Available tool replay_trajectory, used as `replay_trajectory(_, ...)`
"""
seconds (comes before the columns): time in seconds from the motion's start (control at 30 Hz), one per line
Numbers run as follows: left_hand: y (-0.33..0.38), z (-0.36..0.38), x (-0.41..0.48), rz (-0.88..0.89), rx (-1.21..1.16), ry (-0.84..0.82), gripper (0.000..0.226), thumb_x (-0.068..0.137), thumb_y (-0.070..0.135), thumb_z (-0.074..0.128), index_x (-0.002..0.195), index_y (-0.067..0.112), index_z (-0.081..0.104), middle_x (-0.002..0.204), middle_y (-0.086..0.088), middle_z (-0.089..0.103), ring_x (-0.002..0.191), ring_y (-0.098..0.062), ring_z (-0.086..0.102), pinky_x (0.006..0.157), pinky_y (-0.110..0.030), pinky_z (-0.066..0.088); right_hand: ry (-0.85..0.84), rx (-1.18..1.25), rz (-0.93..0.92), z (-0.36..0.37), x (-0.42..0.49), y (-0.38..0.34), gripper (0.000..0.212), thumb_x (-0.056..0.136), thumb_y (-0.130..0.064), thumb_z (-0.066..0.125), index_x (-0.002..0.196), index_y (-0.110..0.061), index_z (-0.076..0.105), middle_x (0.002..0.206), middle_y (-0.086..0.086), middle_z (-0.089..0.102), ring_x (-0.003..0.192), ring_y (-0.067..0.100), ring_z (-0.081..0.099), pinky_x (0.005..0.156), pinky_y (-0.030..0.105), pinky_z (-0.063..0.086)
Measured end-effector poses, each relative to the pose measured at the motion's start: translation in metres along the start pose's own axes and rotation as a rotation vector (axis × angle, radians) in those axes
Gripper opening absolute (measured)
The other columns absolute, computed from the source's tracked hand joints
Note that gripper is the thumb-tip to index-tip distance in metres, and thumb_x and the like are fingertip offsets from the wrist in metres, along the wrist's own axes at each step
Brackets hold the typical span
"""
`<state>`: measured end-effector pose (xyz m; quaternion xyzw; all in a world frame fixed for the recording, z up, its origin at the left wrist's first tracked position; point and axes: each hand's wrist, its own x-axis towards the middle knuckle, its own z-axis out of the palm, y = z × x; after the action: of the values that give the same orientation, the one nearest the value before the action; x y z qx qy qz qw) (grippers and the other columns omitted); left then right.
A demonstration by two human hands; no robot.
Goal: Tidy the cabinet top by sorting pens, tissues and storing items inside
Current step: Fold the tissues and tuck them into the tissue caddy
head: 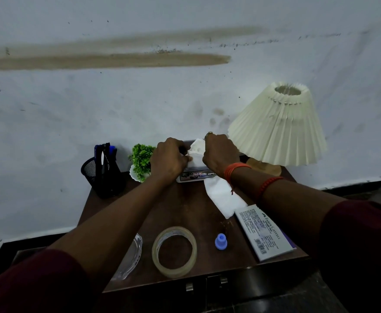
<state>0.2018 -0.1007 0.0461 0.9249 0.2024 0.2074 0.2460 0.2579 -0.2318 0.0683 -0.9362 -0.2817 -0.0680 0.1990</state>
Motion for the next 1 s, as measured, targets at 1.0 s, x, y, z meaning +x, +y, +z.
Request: replay_trajectory(1.0, -0.004, 0.001, 0.005, -0.002, -0.12, 0.007, 0.042, 0.08, 0.028, 0.052, 0.117, 0.028, 0.072, 0.111, -0.001, 0.075, 0.106, -0.025, 0.069, 0.086, -0.042, 0.058, 0.096, -0.19, -0.096, 0.009, 0.026, -0.013, 0.031, 0.084, -0.009, 0.058, 0.114, -0.017, 0.062, 0.112, 0.01, 0.063, 0.101, 0.034, 0.062, 0.078, 0.035, 0.044)
